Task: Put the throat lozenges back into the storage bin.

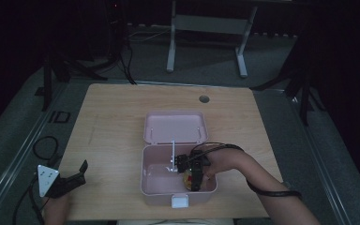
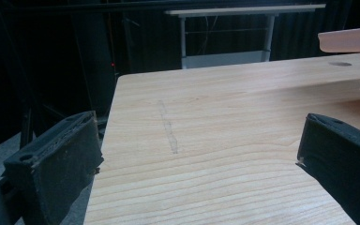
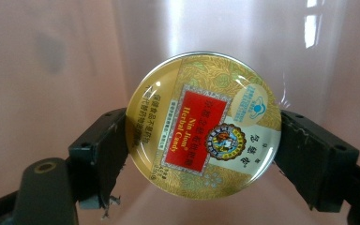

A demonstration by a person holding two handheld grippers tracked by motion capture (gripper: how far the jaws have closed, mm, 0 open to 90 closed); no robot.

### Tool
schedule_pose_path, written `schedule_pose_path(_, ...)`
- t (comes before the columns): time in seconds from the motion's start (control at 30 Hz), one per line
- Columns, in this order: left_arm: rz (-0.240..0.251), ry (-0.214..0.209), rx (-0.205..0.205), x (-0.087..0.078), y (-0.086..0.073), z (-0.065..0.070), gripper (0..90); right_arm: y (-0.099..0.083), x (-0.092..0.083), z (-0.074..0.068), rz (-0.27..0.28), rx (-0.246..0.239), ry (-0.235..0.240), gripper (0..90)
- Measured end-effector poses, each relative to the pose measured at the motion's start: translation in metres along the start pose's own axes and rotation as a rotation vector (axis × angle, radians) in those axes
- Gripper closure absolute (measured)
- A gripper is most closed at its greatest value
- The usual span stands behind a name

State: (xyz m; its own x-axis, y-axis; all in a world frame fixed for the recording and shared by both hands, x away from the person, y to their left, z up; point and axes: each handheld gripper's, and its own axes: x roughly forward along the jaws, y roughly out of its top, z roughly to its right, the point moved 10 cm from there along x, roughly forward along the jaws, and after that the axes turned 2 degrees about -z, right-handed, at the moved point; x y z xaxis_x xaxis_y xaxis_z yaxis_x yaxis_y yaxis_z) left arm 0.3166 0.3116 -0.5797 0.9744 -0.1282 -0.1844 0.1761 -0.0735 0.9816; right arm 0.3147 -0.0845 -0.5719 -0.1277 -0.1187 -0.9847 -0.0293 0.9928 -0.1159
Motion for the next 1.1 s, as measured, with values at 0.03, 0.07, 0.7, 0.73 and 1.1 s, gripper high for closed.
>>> schedule_pose_path(0.03, 0.000, -0.001, 0.000, 0.000, 0.000, 0.000, 0.4, -0.001, 0.003, 0.001, -0.011, -0.003, -0.001, 20.6)
schedule_pose_path(0.07, -0.001, -0.001, 0.001, 0.000, 0.000, 0.000, 0.4, -0.001, 0.005, 0.002, -0.015, -0.002, -0.005, 20.6)
schedule_pose_path(0.7, -0.002, 0.001, 0.003, 0.000, 0.000, 0.000, 0.4, -0.001, 0.004, 0.006, 0.003, 0.040, 0.009, 18.9)
schedule_pose_path(0.73, -0.001, 0.001, 0.003, 0.000, 0.000, 0.000, 0.3, -0.001, 0.001, 0.007, 0.015, 0.038, 0.006, 18.9)
schedule_pose_path(1.1, -0.005, 0.003, 0.005, 0.000, 0.000, 0.000, 0.4, -0.013, -0.061, 0.011, 0.221, 0.072, -0.052, 15.9)
